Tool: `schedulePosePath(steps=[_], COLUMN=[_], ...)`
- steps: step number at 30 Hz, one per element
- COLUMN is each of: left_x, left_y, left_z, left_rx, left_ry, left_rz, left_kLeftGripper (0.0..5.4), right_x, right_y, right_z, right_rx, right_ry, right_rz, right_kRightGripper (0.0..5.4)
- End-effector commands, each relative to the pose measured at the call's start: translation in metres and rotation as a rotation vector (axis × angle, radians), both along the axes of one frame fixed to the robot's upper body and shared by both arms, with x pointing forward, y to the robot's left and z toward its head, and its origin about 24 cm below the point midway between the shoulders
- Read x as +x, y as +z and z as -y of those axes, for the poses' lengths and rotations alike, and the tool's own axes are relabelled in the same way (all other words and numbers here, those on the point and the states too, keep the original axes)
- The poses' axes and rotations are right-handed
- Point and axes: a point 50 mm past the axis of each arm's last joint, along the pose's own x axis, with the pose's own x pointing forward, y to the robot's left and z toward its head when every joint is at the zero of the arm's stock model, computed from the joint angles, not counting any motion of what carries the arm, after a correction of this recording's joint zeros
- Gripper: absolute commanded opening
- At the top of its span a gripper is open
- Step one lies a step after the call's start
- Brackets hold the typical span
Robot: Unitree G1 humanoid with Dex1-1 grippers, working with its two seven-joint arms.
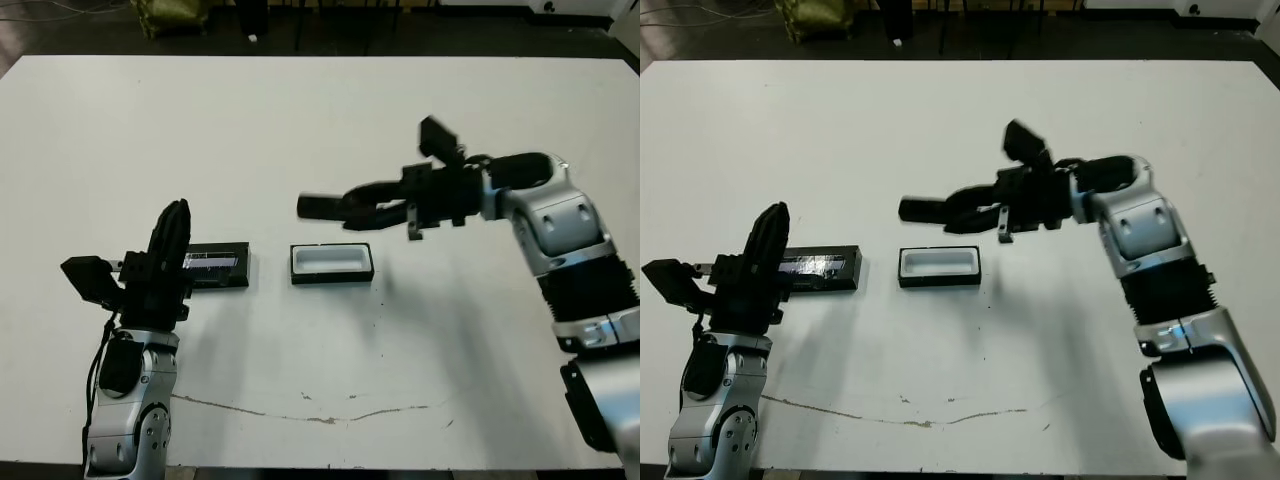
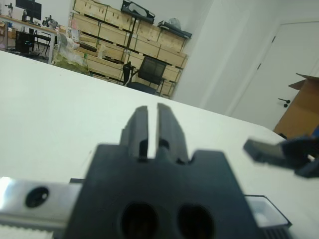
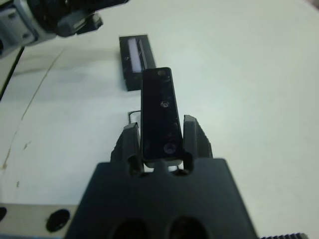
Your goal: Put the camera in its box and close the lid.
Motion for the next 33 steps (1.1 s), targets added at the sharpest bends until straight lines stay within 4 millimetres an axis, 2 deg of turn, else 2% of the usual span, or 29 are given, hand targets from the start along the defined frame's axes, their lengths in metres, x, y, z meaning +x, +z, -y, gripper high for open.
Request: schedulePosePath(steps=[1,12,24,33], left_x=[-0.002,-0.001,-0.001,-0.001], left_y=[-0.006,-0.006,-0.007,-0.007], left_z=[-0.002,-0.001,-0.001,-0.001], left_rx=[0.007,0.022,0.016,0.013], left_ry=[0.003,0.004,0.002,-0.001], left_rz=[-0.037,-0.033,-0.035,-0.033], left_kLeftGripper=[0.0,0.0,0.0,0.0], right_x=[-0.004,-0.002,0.003,0.004], right_y=[-0.011,-0.023,-0.022,-0.022], right_z=[0.001,0.006,0.012,0.007], right_rx=[-0.059,-0.105,-0.126,-0.16], right_ry=[0.005,-0.009,-0.017,0.028], right_rz=[-0.034,-0.062,-0.054,-0.037], right_kRightGripper=[0.33,0.33,0.33,0.33])
